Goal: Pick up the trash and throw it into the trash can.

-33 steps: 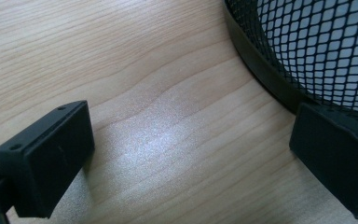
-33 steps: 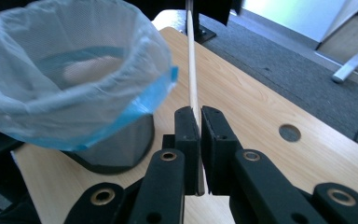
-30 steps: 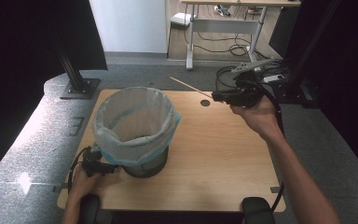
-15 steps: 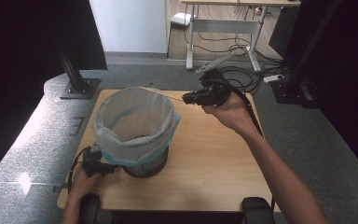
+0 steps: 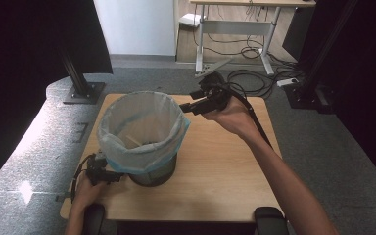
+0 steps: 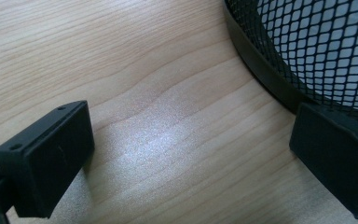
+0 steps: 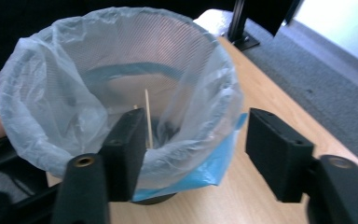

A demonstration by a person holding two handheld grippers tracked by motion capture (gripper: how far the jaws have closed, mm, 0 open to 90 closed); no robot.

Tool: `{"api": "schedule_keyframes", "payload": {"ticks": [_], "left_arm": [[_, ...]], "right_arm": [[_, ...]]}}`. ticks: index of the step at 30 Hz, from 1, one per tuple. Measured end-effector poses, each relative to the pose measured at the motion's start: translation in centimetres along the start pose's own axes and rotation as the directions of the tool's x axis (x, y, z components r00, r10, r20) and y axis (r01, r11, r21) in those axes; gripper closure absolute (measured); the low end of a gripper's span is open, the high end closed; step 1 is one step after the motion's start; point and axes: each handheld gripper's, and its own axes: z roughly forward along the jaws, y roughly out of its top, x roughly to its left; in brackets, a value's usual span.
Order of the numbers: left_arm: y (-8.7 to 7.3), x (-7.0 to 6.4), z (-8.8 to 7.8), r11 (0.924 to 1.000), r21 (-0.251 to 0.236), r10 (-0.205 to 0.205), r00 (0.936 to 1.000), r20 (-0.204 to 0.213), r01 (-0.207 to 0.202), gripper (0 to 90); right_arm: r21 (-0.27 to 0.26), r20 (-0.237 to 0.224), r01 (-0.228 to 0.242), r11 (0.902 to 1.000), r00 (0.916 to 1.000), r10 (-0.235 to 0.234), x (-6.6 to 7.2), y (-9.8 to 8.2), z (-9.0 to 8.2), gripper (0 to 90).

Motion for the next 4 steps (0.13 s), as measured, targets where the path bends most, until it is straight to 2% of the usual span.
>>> {"api": "schedule_keyframes", "payload": {"ticks": [2, 4], "left_arm": [[0.01, 0.00, 0.00, 1.0000, 0.001, 0.001, 1.0000, 0.001, -0.001, 0.0], [0.01, 0.00, 0.00, 1.0000, 0.000, 0.001, 1.0000, 0.001, -0.001, 0.0]], "right_arm": [[-0.020, 0.025, 0.015, 0.9997, 0.9996, -0.014, -0.24, -0.36, -0.39, 23.4], [-0.033, 0.024, 0.021, 0.9992, 0.9995, -0.021, -0.56, -0.87, -0.72, 19.2]]}}
